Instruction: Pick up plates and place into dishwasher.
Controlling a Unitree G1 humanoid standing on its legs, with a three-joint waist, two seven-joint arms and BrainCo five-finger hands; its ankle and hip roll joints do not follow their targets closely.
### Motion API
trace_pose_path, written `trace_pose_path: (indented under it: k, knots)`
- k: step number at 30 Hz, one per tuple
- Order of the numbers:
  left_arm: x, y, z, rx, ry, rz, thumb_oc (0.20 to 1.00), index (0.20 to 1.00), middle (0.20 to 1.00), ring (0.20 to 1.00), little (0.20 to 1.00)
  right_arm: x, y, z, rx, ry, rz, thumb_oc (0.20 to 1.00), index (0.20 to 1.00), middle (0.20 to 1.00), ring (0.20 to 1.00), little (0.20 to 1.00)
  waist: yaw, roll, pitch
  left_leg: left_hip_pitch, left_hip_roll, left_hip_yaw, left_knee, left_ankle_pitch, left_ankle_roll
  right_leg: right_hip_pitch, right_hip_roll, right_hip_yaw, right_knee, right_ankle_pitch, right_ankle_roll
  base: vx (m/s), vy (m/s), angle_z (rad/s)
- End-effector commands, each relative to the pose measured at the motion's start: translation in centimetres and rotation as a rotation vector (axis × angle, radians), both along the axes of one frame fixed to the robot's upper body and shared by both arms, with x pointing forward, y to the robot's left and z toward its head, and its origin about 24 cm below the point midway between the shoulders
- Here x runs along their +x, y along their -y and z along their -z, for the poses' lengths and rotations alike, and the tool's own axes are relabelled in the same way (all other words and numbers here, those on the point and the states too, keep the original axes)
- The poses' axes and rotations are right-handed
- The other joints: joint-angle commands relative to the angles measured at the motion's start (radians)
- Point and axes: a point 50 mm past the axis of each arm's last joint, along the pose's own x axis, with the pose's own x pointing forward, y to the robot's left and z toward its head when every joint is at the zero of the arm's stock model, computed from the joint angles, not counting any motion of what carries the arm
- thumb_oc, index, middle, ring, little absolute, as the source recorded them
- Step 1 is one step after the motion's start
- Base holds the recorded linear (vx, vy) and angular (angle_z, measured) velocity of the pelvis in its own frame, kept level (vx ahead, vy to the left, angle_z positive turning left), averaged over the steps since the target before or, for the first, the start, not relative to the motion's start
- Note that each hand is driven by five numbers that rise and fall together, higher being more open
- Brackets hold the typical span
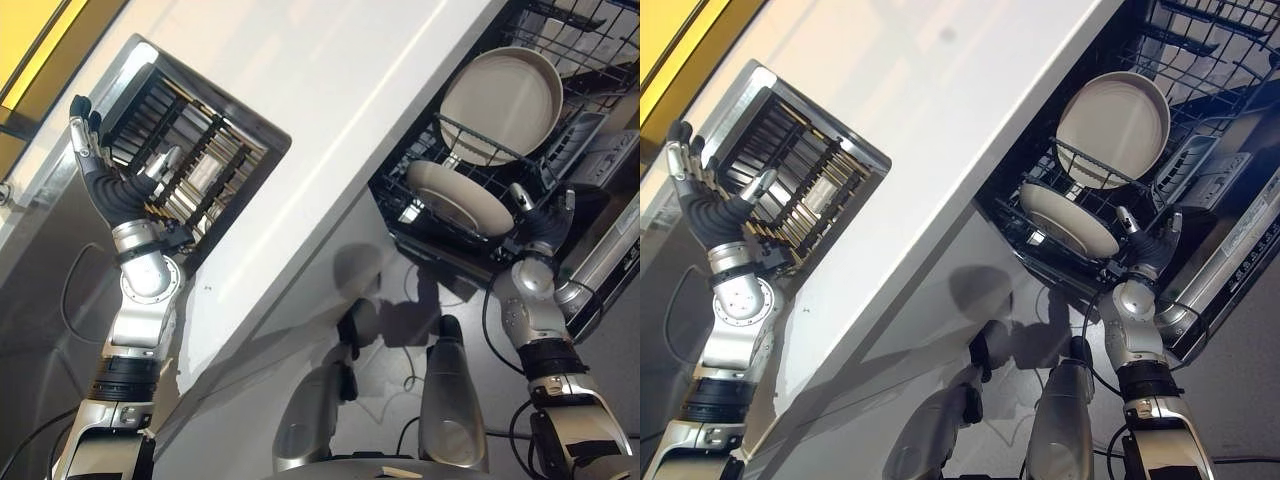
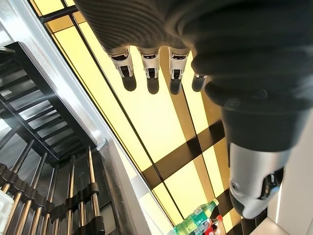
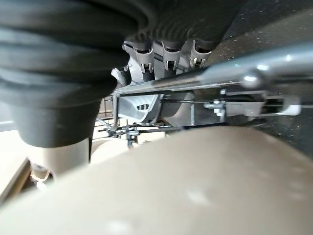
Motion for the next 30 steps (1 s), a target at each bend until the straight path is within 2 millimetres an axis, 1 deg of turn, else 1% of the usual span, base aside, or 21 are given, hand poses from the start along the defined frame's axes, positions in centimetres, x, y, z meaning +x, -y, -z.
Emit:
trace_pose_path:
  k: [1, 4, 5, 6, 7, 11, 13, 15, 18, 21, 30]
  knots:
    - [0.7, 1.2, 0.3, -0.083, 0.030, 0.015, 1.000, 1.000, 1.000, 1.000, 1.000, 0.8, -1.3, -4.0, 0.023, 0.227, 0.014, 1.000, 1.000, 1.000, 1.000, 1.000, -0.024, -0.058, 0.072, 0.038, 0.065, -0.020, 0.186, -0.145, -0.057, 0.095, -0.088, -0.004, -0.306, 0.232, -0.013, -0.01, -0.056, 0.04]
    - [0.5, 1.5, 0.5, -0.084, 0.038, 0.014, 1.000, 1.000, 1.000, 1.000, 1.000, 0.6, -1.0, -4.5, -0.018, 0.238, 0.018, 1.000, 1.000, 1.000, 1.000, 1.000, -0.025, -0.055, 0.074, 0.001, 0.057, -0.037, 0.284, -0.137, -0.066, 0.086, -0.078, -0.018, -0.279, 0.214, -0.036, 0.02, -0.011, 0.09]
    - [0.3, 1.7, 0.8, -0.091, 0.035, 0.019, 1.000, 1.000, 1.000, 1.000, 1.000, 0.6, -0.9, -4.9, -0.039, 0.245, 0.018, 1.000, 1.000, 1.000, 1.000, 1.000, -0.024, -0.049, 0.074, -0.030, 0.056, -0.037, 0.321, -0.125, -0.071, 0.076, -0.077, -0.028, -0.260, 0.201, -0.044, 0.02, 0.063, 0.16]
    - [0.3, 1.8, 0.9, -0.095, 0.035, 0.023, 1.000, 1.000, 1.000, 1.000, 1.000, 0.7, -0.9, -5.4, -0.046, 0.254, 0.013, 1.000, 1.000, 1.000, 1.000, 1.000, -0.026, -0.044, 0.074, -0.049, 0.058, -0.025, 0.329, -0.131, -0.068, 0.063, -0.078, -0.034, -0.240, 0.192, -0.045, 0.00, 0.123, 0.23]
    - [0.2, 1.9, 0.9, -0.094, 0.039, 0.026, 1.000, 1.000, 1.000, 1.000, 1.000, 0.7, -1.0, -5.8, -0.049, 0.268, 0.008, 1.000, 1.000, 1.000, 1.000, 1.000, -0.026, -0.043, 0.074, -0.053, 0.059, -0.010, 0.313, -0.159, -0.051, 0.041, -0.083, -0.032, -0.209, 0.184, -0.042, -0.01, 0.142, 0.26]
    - [0.3, 2.7, 0.2, -0.060, 0.050, 0.053, 1.000, 1.000, 1.000, 1.000, 1.000, 0.9, -2.0, -7.0, -0.061, 0.323, -0.022, 1.000, 1.000, 1.000, 1.000, 1.000, -0.007, -0.054, 0.074, -0.086, 0.032, -0.004, 0.326, -0.185, -0.034, 0.002, -0.101, -0.025, -0.169, 0.174, -0.032, 0.01, 0.105, 0.16]
    - [0.5, 2.7, -0.2, -0.054, 0.050, 0.048, 1.000, 1.000, 1.000, 1.000, 1.000, 1.1, -2.5, -7.7, -0.079, 0.340, -0.064, 1.000, 1.000, 1.000, 1.000, 1.000, 0.000, -0.053, 0.074, -0.101, 0.019, -0.001, 0.350, -0.197, -0.027, -0.017, -0.121, -0.022, -0.141, 0.173, -0.024, 0.08, 0.163, 0.19]
    - [0.5, 2.6, -0.3, -0.055, 0.040, 0.048, 1.000, 1.000, 1.000, 1.000, 1.000, 1.4, -3.0, -8.5, -0.111, 0.345, -0.116, 1.000, 1.000, 1.000, 1.000, 1.000, 0.006, -0.045, 0.074, -0.115, 0.007, 0.000, 0.372, -0.209, -0.020, -0.037, -0.141, -0.012, -0.115, 0.172, -0.014, 0.12, 0.222, 0.10]
    - [0.3, 2.7, -0.1, -0.065, 0.034, 0.053, 1.000, 1.000, 1.000, 1.000, 1.000, 1.7, -3.9, -9.6, -0.166, 0.354, -0.179, 1.000, 1.000, 1.000, 1.000, 1.000, 0.013, -0.032, 0.074, -0.129, -0.010, 0.006, 0.397, -0.229, -0.011, -0.058, -0.170, 0.007, -0.096, 0.178, -0.005, 0.13, 0.224, 0.09]
    - [0.1, 3.0, 0.2, -0.066, 0.029, 0.064, 1.000, 1.000, 1.000, 1.000, 1.000, 2.0, -4.9, -10.1, -0.185, 0.363, -0.225, 1.000, 1.000, 1.000, 1.000, 1.000, 0.025, -0.024, 0.074, -0.135, -0.026, 0.009, 0.415, -0.247, -0.007, -0.062, -0.194, 0.019, -0.091, 0.191, -0.004, 0.13, 0.166, 0.09]
    - [-0.3, 3.1, 0.6, -0.057, 0.013, 0.092, 1.000, 1.000, 1.000, 1.000, 1.000, 2.6, -7.1, -11.7, -0.226, 0.394, -0.312, 1.000, 1.000, 1.000, 1.000, 1.000, 0.066, -0.026, 0.074, -0.156, -0.060, 0.008, 0.457, -0.289, 0.002, -0.061, -0.254, 0.017, -0.114, 0.246, 0.003, 0.10, 0.089, 0.01]
